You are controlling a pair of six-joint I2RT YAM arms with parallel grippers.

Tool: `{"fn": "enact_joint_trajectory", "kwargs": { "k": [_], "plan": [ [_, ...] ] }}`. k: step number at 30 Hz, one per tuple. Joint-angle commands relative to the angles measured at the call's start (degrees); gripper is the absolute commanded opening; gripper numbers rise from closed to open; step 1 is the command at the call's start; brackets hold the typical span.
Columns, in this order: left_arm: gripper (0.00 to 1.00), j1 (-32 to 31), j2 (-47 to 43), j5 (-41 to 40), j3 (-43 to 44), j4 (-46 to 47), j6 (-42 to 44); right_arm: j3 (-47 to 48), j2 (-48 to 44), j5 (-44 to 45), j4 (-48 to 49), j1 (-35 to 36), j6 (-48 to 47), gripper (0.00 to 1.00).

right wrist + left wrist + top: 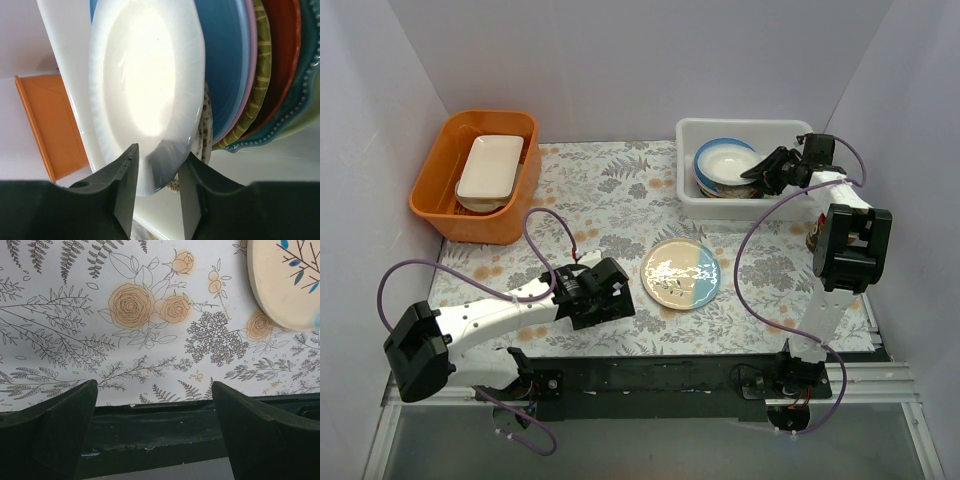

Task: Place the plates into the plastic bin on the countertop
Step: Place the plate in the plastic bin.

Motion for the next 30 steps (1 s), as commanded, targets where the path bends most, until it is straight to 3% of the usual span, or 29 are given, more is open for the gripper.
{"fn": "enact_joint_trajectory", "kwargs": {
  "k": [1,7,11,25,30],
  "plan": [
    [0.98,-0.2,-2.3,0.4,1.5,0.2,0.3,2.0,-0.2,-2.5,0.4,0.6,-2.7,0.51],
    [0.98,-0.2,-3.7,0.3,0.9,-0.3,-0.4,1.1,-3.1,0.1,-2.9,0.7,-6.2,0.83],
    [0.98,-0.2,-4.7,0.6,0.0,0.0,-1.2,1.3,-4.7,1.8,-5.4,0.6,-8.0,0.92],
    [0.98,-0.2,-7.0,0.1,0.6,-0.4,-1.6,-1.5,-9.9,8.8,-9.6,-0.8,-10.5,0.98],
    [0.98,-0.2,-5.7,0.6,0.5,1.1,-0.9,-7.4,-15.2,9.7,-3.4,-2.1,-8.5,0.98]
  ]
}}
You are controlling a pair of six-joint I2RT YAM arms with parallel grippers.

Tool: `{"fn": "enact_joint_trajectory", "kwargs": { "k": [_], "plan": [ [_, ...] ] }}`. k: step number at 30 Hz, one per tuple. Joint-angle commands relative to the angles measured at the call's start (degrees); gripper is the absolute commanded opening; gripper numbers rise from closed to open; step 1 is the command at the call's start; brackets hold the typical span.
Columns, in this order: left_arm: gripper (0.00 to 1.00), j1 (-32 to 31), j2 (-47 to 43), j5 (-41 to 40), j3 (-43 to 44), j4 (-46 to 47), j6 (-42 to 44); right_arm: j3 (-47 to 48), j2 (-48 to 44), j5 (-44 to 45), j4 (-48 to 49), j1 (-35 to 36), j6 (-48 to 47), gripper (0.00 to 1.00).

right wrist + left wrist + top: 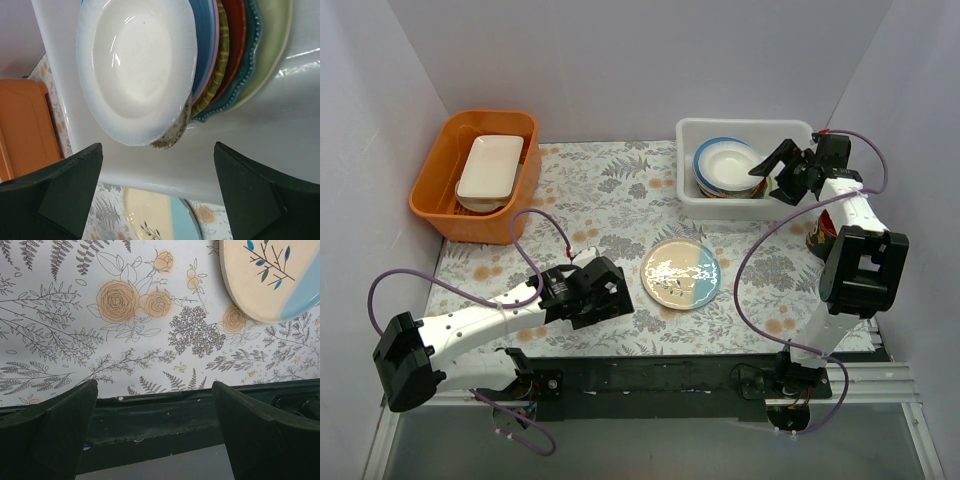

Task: Place the plates into the plastic bin on the countertop
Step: Place the plate in the plastic bin, then pick up the plate at the center of the board.

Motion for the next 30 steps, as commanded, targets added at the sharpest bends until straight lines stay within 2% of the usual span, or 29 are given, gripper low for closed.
{"fn": "enact_joint_trajectory", "kwargs": {
  "k": [1,7,15,25,30],
  "plan": [
    [0.98,-0.2,0.2,-0.2,0.6,1.3,0.6,-2.7,-5.5,1.7,2.1,-1.1,0.3,0.98],
    [0.98,-0.3,1.2,0.1,0.6,2.3,0.2,-0.5,-6.7,-0.4,-0.7,-1.0,-0.5,0.97],
    [0.98,-0.2,-4.1,-0.1,-1.2,3.2,-1.6,-1.4,-11.0,-3.3,-1.4,-0.9,-1.9,0.96],
    [0.98,-0.2,-3.0,1.7,-1.4,6.1,-3.5,-9.5,-18.4,-10.0,-1.0,1.5,-3.9,0.93],
    [0.98,-0.1,0.0,3.1,-1.0,9.1,-2.3,-19.0,-25.2,-10.6,-0.6,2.8,-5.7,0.93]
  ]
}}
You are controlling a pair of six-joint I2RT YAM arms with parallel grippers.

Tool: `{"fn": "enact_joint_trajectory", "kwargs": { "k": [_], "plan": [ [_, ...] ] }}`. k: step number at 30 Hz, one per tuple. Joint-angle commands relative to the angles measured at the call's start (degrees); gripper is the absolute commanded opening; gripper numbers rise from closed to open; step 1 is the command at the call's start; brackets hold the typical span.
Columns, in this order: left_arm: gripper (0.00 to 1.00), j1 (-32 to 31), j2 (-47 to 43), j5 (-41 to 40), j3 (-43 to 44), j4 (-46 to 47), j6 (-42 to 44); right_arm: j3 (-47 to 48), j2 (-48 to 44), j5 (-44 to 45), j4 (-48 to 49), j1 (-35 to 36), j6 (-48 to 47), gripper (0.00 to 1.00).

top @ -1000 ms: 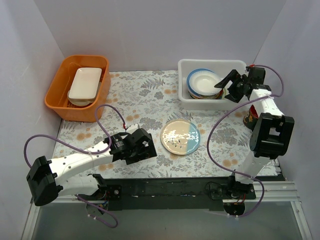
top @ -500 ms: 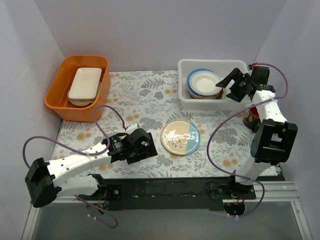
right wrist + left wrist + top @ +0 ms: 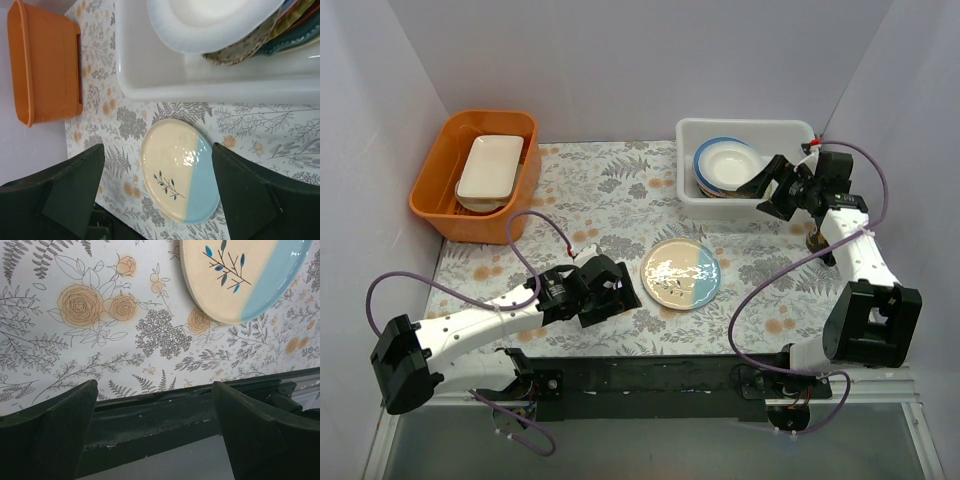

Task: Place the plates into the plastic bin on the countertop
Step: Pick up the plate at the center of the board.

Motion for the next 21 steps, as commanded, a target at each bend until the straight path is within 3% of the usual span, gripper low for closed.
{"fn": "enact_joint_trajectory", "kwargs": {
  "k": [1,7,21],
  "plan": [
    [0.98,-0.1,2.6,2.1,0.2,4.3,1.1,-6.9,-6.6,-2.8,0.8,1.0,-3.1,0.93],
    [0.98,1.1,8.1,3.2,5.3,3.8,4.9,-15.0,-12.4,-2.8,0.6,1.0,-5.7,0.93],
    [0.98,10.7,13.9,14.9,3.2,14.2,10.6,-29.4,-20.3,-2.8,0.1,2.5,-7.6,0.89]
  ]
}}
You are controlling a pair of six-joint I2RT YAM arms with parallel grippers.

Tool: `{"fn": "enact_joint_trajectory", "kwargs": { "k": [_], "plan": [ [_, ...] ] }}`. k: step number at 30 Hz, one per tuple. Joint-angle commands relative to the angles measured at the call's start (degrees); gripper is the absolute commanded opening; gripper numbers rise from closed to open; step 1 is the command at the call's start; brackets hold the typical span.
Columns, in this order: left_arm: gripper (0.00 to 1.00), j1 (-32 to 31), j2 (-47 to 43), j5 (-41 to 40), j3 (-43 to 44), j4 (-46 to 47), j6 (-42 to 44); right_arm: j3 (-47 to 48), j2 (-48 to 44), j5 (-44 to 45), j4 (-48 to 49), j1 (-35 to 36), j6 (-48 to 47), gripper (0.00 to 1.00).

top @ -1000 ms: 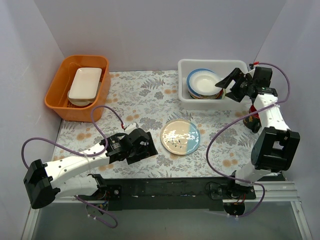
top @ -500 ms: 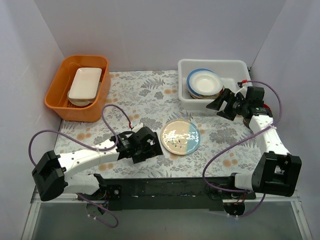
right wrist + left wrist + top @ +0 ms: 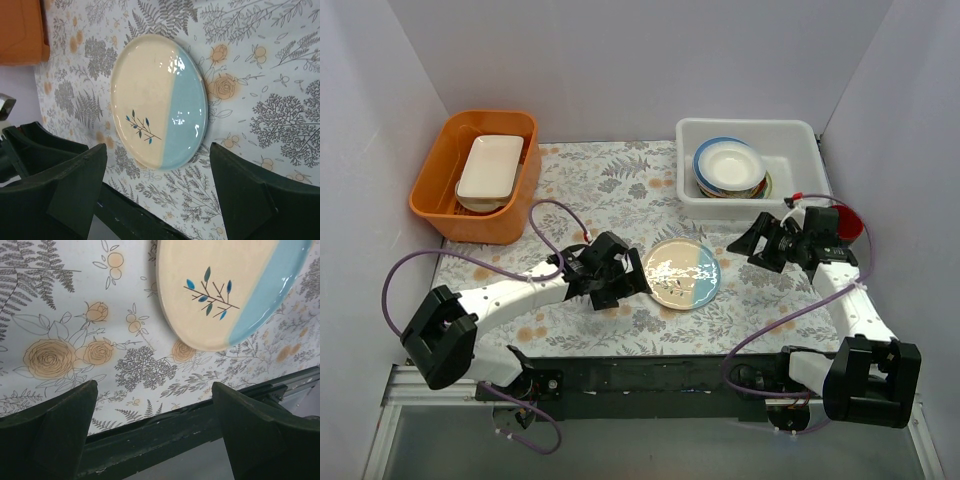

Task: Place the plates into the plastic bin on the countertop
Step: Pick up the plate at the center of the board.

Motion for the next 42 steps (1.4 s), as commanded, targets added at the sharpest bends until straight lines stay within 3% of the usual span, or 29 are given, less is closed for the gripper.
{"fn": "enact_joint_trajectory", "kwargs": {
  "k": [1,9,18,31,42],
  "plan": [
    [0.98,2.5,-0.3,5.2,-0.4,5.1,2.6,-4.3,-2.0,-1.0,1.4,0.8,-1.2,0.88],
    [0.98,5.2,1.5,6.1,0.3,7.1,3.3,-10.2,1.1,-1.3,7.1,1.5,-0.8,0.86],
    [0.98,7.0,4.9,8.3,1.2,8.9,5.2,-9.7,9.9,-2.4,11.2,1.5,-2.9,0.8],
    [0.82,7.8,14.2,9.5,4.4,13.2,6.7,-11.7,17.0,-3.3,17.8,1.9,-2.1,0.71],
    [0.84,8.7,17.0,7.3,3.2,16.4,5.4,-12.1,23.3,-2.6,22.8,6.9,0.0,0.67]
  ]
}}
